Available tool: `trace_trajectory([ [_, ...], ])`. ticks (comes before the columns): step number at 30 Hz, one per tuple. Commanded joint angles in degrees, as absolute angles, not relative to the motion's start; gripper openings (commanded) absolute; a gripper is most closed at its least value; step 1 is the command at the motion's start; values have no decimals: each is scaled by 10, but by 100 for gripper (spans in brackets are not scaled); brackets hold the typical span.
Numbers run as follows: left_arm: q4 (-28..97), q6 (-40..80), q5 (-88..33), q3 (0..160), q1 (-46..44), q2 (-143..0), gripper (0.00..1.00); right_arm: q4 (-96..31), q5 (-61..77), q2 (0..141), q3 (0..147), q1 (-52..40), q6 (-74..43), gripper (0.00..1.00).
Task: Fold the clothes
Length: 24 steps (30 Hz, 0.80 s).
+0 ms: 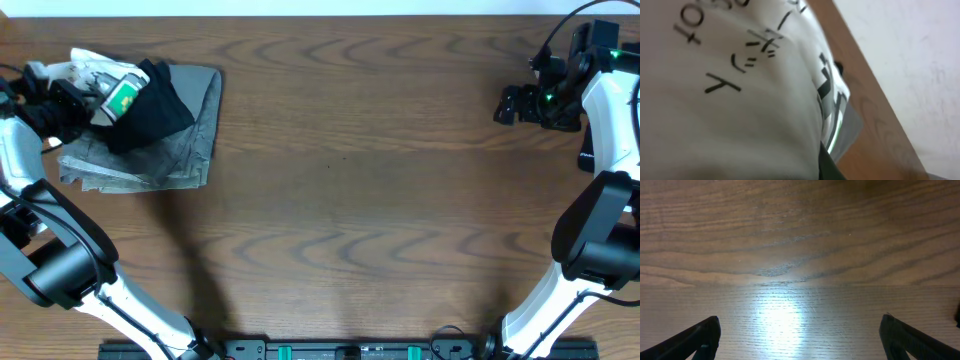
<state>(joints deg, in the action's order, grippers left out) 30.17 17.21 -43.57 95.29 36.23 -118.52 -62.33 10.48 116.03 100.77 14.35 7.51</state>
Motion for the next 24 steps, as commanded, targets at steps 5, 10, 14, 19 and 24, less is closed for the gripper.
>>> trace_trajectory([
  [5,326,184,-517,957,342,-1179,6,-623,105,1159,1010,146,67,99],
  [10,348,198,-519,957,326,-1179,6,-623,105,1159,1010,146,67,99],
  [14,370,199,-488,957,311,-1179,6,-623,105,1159,1010,146,67,99],
  [19,418,200,-369,957,305,-1179,24,-623,105,1159,1010,146,67,99],
  [24,430,194,-340,959,307,-1177,40,-623,105,1159,1010,146,67,99],
])
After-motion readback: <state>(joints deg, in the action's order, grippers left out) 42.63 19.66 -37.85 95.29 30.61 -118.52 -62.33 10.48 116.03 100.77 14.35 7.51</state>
